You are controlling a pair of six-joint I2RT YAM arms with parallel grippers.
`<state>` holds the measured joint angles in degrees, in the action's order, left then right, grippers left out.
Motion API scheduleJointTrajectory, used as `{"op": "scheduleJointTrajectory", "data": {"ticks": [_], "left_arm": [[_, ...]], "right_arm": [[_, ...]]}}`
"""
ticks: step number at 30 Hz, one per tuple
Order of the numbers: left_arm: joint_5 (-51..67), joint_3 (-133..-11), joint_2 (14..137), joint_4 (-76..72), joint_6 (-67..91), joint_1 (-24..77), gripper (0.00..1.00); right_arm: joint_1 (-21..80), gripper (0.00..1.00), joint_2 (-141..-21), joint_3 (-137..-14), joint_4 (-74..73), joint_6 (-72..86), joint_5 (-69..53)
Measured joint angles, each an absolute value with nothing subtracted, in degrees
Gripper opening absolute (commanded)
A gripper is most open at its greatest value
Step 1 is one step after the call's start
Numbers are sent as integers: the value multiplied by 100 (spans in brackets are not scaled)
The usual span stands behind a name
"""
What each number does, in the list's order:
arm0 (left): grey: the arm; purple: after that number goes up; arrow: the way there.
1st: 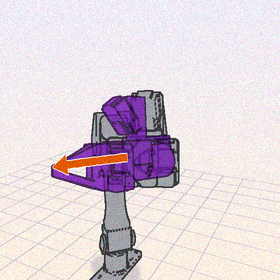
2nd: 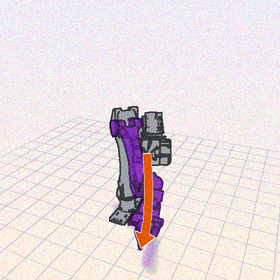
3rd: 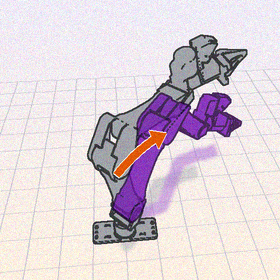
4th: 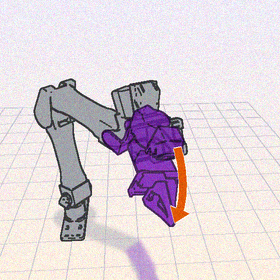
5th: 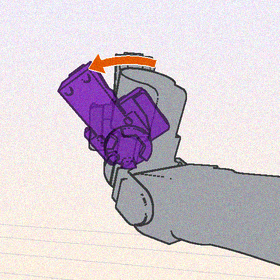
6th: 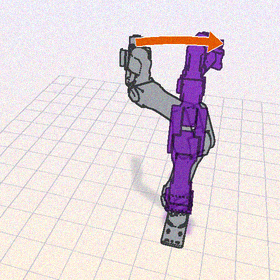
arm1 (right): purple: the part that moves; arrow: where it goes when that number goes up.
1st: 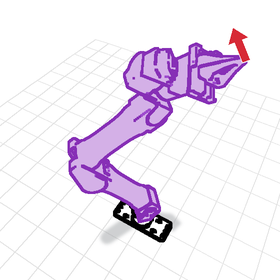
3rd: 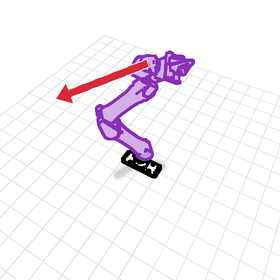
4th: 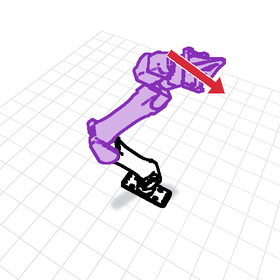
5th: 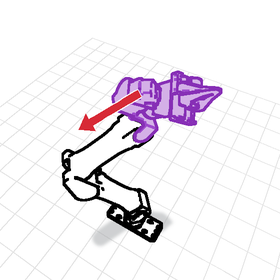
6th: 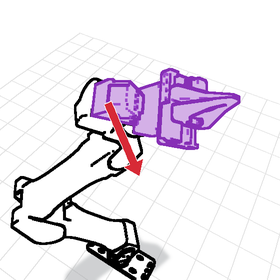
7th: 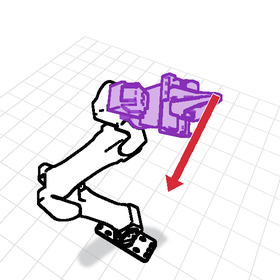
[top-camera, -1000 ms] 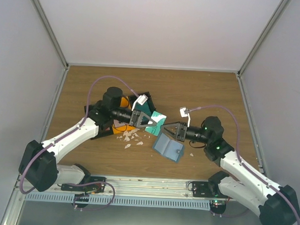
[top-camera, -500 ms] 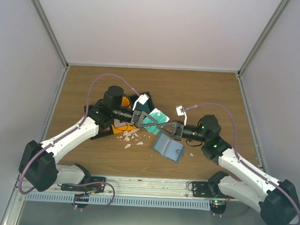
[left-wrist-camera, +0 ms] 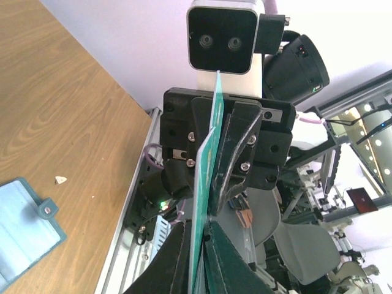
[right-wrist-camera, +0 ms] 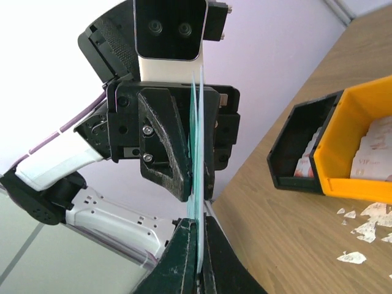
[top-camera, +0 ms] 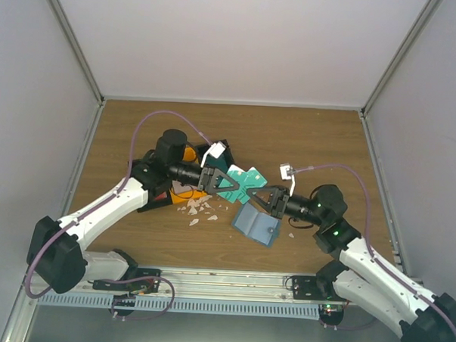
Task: Put the credit cards into the card holder
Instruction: Pick up the credit card from the storage box.
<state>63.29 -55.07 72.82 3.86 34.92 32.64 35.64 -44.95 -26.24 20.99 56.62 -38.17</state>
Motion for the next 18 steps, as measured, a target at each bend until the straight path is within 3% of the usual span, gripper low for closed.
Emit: {"op": "scheduleJointTrajectory", "data": {"ticks": [3, 18], "left_arm": [[6359, -5507, 7225, 405, 3487, 3201, 4], [5942, -5542, 7223, 1240, 2512, 3162, 1]], "right_arm": [[3555, 0, -4342, -2626, 1968, 5625, -3667], [3632, 0, -4104, -3122, -14, 5266, -3203]]}}
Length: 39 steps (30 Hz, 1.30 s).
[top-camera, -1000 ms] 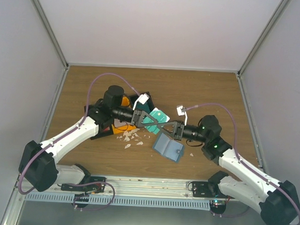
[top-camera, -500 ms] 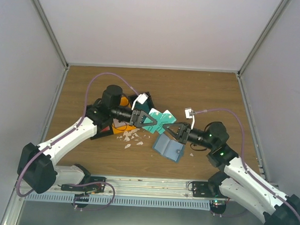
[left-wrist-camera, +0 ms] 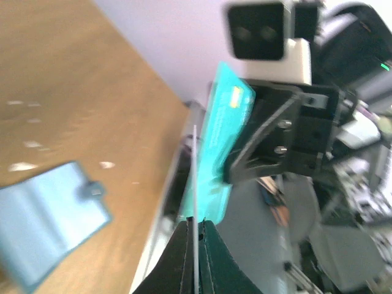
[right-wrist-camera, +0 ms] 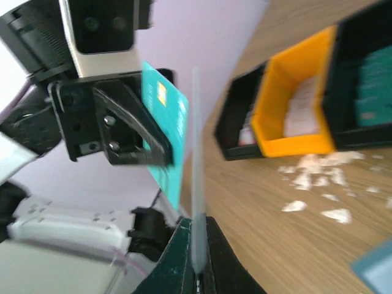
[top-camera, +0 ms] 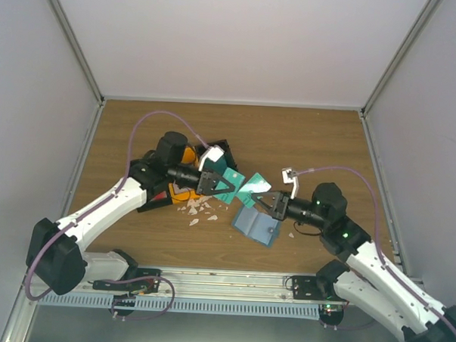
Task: Put the credit cards into the card holder
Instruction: Pick up the credit card from the storage box, then insert the credit card into the card holder.
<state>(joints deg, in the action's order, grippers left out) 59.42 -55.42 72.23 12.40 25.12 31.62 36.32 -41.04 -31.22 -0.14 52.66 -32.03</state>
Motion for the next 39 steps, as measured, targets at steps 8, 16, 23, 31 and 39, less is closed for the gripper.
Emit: {"op": "scheduleJointTrajectory", "data": {"ticks": [8, 16, 23, 31, 39], "left_arm": [[5509, -5537, 7148, 1789, 2145, 2578, 0], [5214, -5227, 7137, 1682, 2165, 2716, 0], [4425, -4991, 7625, 1481, 2303, 3701, 0], [3708, -5135, 8932, 1302, 2333, 4281, 0], [3105, -5500, 9968, 1284, 2259, 4456, 0]], "right_arm": [[3415, 1, -3516, -3103, -1061, 5225, -2856], [3306, 1, -3837, -3120, -1828, 5078, -2864], [2788, 1, -4818, -3055, -2294, 4880, -3435], [2309, 1, -5843, -2558, -2152, 4604, -4307], [1940, 0, -6554, -2344, -1964, 4278, -4803]]}}
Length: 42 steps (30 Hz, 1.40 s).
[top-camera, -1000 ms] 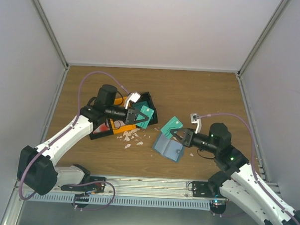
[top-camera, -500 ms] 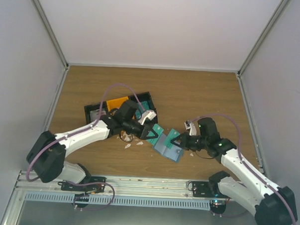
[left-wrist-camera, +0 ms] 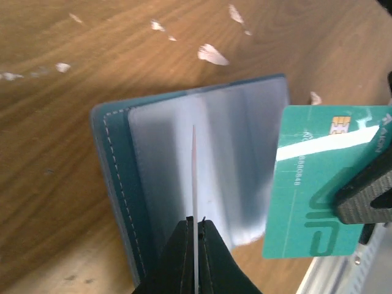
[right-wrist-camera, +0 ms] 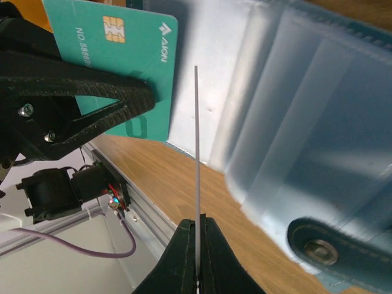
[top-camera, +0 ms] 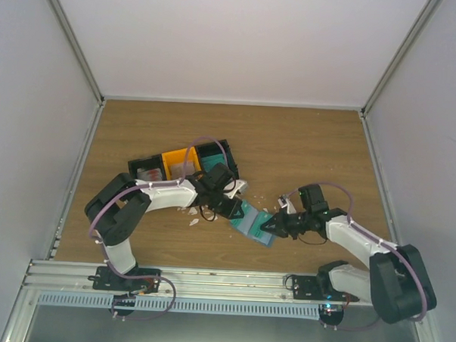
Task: Put the credit cards into the card holder
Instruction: Insert the credit card into the card holder.
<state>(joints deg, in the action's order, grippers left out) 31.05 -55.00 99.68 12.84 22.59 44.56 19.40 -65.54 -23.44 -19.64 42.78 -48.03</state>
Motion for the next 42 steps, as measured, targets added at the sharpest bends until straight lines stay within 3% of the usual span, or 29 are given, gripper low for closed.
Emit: {"op": "scheduleJointTrajectory", "data": {"ticks": [21, 42], "left_arm": [[1918, -5524, 10055, 1594, 2091, 4460, 0], [1796, -5299, 9937, 1463, 2093, 4460, 0]], "right_arm": [[1603, 0, -8025, -2357, -1063, 4077, -5323], [1605, 1, -8962, -2359, -69, 4615, -5804]]}}
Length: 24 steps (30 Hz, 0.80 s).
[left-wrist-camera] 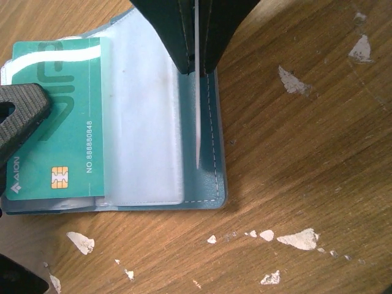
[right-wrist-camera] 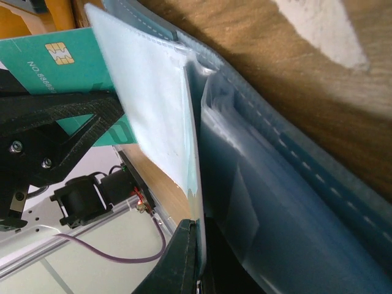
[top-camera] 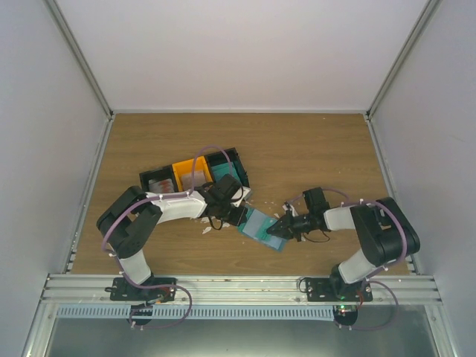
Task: Put the credit cards into the card holder
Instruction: Insert the credit card into the card holder.
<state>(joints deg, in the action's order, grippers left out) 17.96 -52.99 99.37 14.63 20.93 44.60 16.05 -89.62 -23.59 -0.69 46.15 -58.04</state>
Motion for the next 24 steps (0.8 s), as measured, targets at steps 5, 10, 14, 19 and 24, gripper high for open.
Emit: {"op": "scheduleJointTrajectory", "data": {"ticks": [5, 10, 14, 19, 24], "left_arm": [[1796, -5288, 9929, 1450, 2093, 4460, 0], [1798, -5280, 9911, 1446, 2093, 4460, 0], [1802, -5269, 9872, 1494, 2091, 4460, 0], [1802, -5269, 9765, 1621, 2086, 4460, 0], [1815, -5269, 9601, 1656, 2086, 4460, 0]], "right_arm": [[1614, 0, -9139, -2392, 113, 4635, -5907], [1623, 1, -9188, -2445, 115, 4558, -5898], [1634, 1, -9201, -2480, 115, 4521, -5876], [1682, 1, -9336, -2602, 119, 4429, -5854], [1747, 1, -9461, -2648, 183, 4397, -5863]]}}
